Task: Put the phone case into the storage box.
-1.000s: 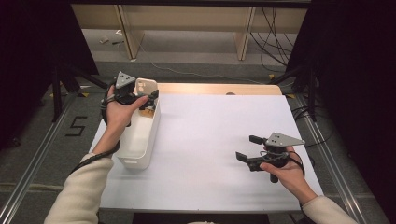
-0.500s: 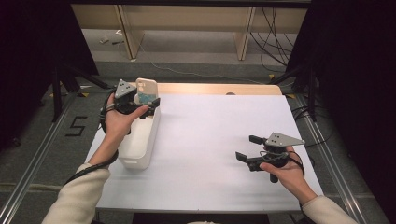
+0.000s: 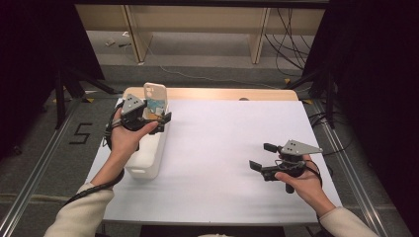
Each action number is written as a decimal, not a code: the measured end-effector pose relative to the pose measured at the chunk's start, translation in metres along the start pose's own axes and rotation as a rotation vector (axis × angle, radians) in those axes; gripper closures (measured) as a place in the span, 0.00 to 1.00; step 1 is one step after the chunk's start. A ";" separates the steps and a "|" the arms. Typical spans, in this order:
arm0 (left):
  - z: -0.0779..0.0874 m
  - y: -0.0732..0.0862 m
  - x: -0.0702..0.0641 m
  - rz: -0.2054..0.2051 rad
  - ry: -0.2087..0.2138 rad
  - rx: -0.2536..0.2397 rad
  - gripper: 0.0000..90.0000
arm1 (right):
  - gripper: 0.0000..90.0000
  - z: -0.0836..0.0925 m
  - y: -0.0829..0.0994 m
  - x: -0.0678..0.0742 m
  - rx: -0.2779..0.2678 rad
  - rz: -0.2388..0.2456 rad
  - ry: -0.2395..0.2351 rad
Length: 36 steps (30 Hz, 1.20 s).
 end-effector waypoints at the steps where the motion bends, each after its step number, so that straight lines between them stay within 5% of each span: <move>1: 0.001 0.002 -0.002 0.002 0.004 -0.004 0.02 | 0.13 0.000 0.000 0.000 0.000 0.000 0.000; 18: 0.016 0.025 -0.024 -0.005 0.063 0.002 0.02 | 0.13 0.000 0.000 0.000 -0.002 0.001 0.000; 36: 0.030 0.035 -0.036 -0.006 0.081 -0.012 0.02 | 0.13 0.000 0.000 0.000 -0.003 0.001 0.000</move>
Point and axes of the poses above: each handheld gripper's, and its own axes: z roughly backward along the jaws, y roughly out of its underside, x roughly to its left, the point moved 3 cm from there along -z, roughly forward along the jaws, and after that the axes turned 6 degrees about y, right-handed, at the moved point
